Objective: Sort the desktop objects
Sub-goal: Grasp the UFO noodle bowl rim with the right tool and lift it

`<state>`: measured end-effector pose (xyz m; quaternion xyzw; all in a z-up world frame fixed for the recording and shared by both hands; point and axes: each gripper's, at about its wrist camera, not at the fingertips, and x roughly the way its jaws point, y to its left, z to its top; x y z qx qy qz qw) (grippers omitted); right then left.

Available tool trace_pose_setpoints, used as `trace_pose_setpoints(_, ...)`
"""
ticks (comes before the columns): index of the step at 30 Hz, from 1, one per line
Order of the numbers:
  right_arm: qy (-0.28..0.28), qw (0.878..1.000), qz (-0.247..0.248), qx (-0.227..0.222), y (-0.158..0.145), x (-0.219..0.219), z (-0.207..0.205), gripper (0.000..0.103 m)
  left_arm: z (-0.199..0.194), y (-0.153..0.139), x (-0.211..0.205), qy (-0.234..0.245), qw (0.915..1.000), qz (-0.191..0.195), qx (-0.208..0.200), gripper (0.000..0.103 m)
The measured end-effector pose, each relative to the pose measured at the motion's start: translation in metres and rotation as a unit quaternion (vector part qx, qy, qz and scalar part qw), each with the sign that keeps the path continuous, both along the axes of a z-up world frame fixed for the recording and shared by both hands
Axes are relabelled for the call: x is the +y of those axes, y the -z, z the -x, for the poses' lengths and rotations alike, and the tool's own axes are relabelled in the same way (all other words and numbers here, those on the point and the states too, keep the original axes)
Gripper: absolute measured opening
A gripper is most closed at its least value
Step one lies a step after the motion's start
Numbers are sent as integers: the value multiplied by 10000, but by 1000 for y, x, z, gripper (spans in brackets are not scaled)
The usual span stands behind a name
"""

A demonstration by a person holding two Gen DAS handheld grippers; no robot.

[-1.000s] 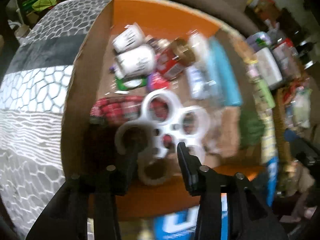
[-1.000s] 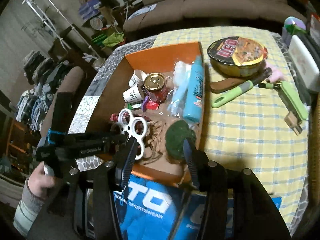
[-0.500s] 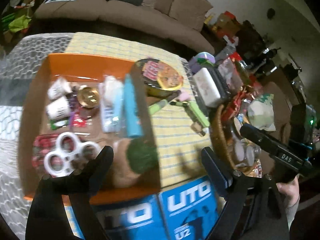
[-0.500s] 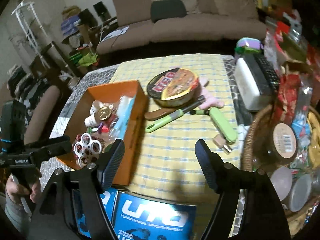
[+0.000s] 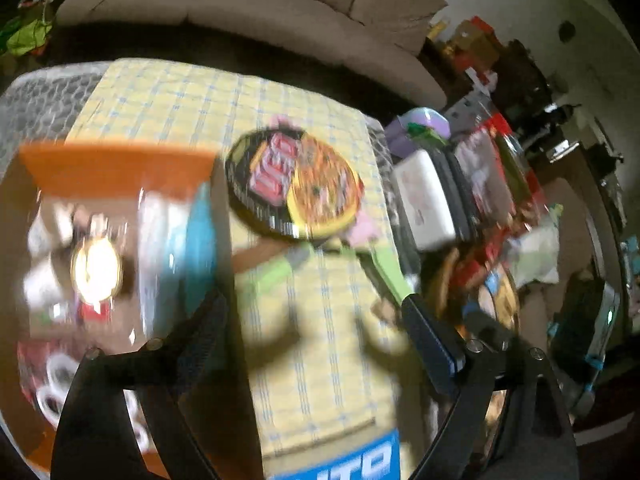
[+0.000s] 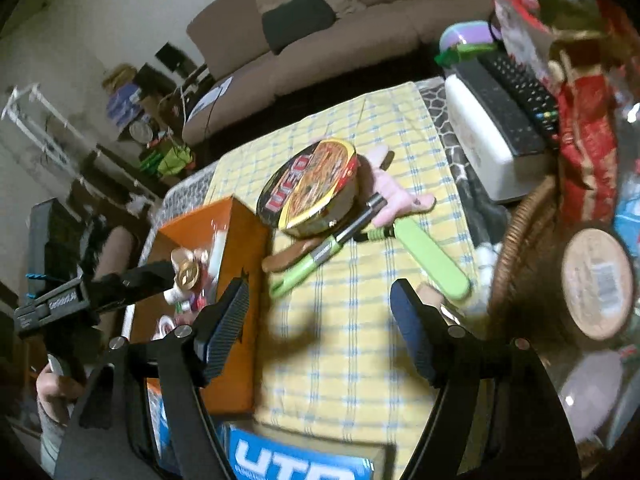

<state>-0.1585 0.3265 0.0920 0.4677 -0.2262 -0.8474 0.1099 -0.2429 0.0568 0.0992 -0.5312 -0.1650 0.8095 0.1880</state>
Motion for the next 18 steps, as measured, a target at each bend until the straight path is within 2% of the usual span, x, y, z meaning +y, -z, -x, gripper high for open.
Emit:
trace_pose_setpoints(3, 171, 9987, 472, -16, 16, 5, 25, 71, 48, -1, 9, 12, 9992, 398, 72, 92)
trace_pose_setpoints(6, 256, 9952, 935, -90, 37, 4, 48, 72, 96, 14, 15, -7, 9966, 823, -68, 94)
trace_pose_setpoints(10, 361, 9940, 1020, -136, 65, -7, 77, 71, 143, 49, 16, -94, 9950, 895, -434, 94)
trace_pose_setpoints(13, 538, 9915, 1175, -115, 82, -5, 92, 60, 169, 80, 17, -163, 9931, 802, -838, 94)
trace_pose_setpoints(14, 561, 9909, 1218, -94, 86, -4, 97, 52, 174, 84, 18, -167, 9922, 870, -876, 95)
trace_pose_setpoints(17, 555, 9908, 1231, -54, 95, -3, 111, 42, 191, 92, 24, -52, 9904, 1031, -924, 95)
trace_pose_setpoints(18, 533, 9902, 1292, -55, 98, -3, 114, 42, 196, 94, 24, -76, 9890, 1104, -979, 95)
